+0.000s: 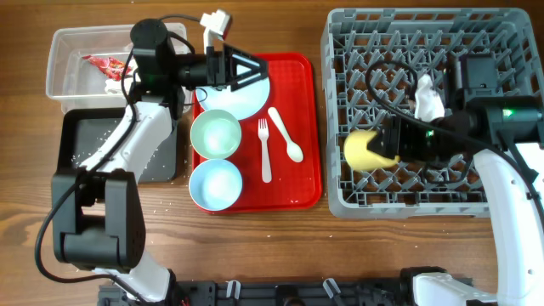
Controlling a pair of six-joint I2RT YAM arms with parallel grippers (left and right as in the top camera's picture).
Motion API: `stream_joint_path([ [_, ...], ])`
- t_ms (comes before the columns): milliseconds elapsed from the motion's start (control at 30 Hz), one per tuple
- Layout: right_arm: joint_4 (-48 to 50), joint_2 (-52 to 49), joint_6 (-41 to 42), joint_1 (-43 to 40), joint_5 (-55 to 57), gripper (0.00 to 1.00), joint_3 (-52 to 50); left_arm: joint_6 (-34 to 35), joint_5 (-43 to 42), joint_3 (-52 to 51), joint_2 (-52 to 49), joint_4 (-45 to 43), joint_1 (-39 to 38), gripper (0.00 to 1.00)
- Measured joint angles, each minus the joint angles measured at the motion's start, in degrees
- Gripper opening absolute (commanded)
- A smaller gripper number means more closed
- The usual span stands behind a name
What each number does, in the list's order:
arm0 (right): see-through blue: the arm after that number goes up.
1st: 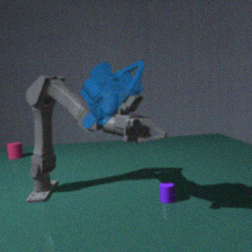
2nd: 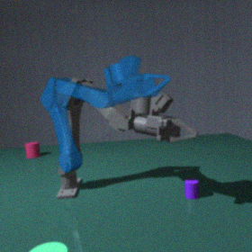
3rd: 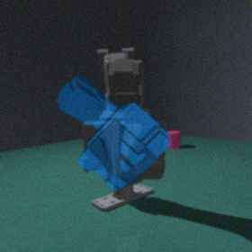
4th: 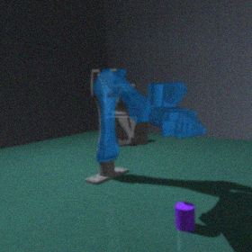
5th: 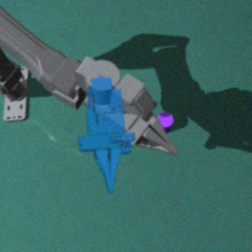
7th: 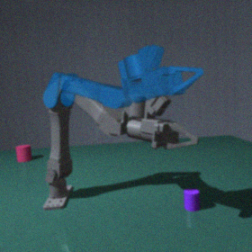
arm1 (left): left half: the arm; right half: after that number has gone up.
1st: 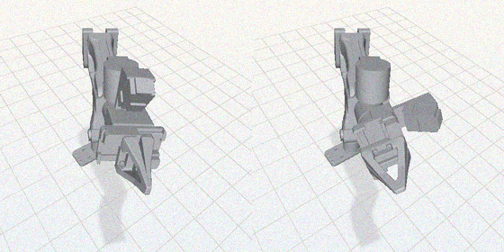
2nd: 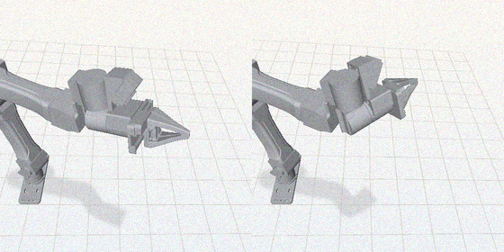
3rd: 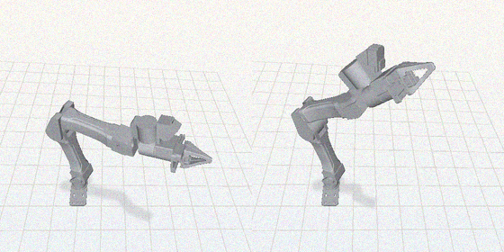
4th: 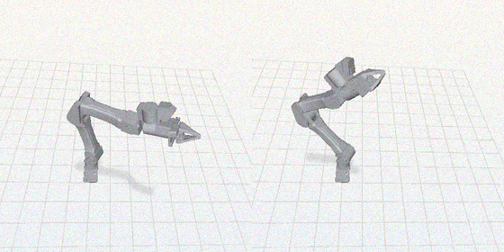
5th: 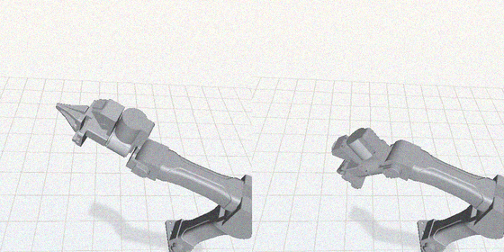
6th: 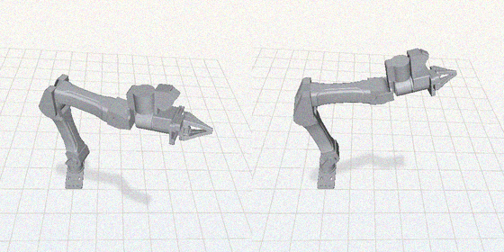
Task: Sort waste into correct bins and load items into the dishwasher rack
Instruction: 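Place the yellow cup into the dish rack with the right gripper, then reach the right gripper to the green bowl on the red tray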
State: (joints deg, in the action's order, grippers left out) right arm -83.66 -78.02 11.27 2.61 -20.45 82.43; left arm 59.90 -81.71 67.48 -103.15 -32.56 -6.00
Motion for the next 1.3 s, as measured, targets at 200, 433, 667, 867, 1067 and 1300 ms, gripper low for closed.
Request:
stream_joint_path([
  [200, -2.6, -0.6, 3.2, 4.8, 9.7, 0.49, 0.0, 0.5, 22.2, 0.4, 0.0, 2.1, 6.2, 0.99],
  [433, -1.8, -7.2, 9.6, 12.3, 14.1, 0.49, -3.4, -20.0, 46.9, 10.1, 0.2, 33.7, 7.2, 0.99],
  [667, 1.5, -12.7, 13.6, 14.6, 15.8, 0.62, -7.9, -36.3, 69.6, 12.3, 2.5, 50.3, 7.0, 1.00],
  [867, 3.3, -13.0, 14.1, 14.6, 16.2, 0.93, -8.1, -46.6, 86.9, 25.4, 9.6, 74.2, 6.8, 1.00],
  [1067, 4.2, -13.6, 12.8, 14.6, 16.0, 0.89, 2.6, -51.5, 94.4, 35.7, 11.7, 95.0, 6.8, 1.00],
  [1300, 34.3, -18.1, 9.3, 18.9, 5.9, 0.72, 12.7, -52.3, 95.3, 35.6, 11.6, 103.1, 7.9, 1.00],
])
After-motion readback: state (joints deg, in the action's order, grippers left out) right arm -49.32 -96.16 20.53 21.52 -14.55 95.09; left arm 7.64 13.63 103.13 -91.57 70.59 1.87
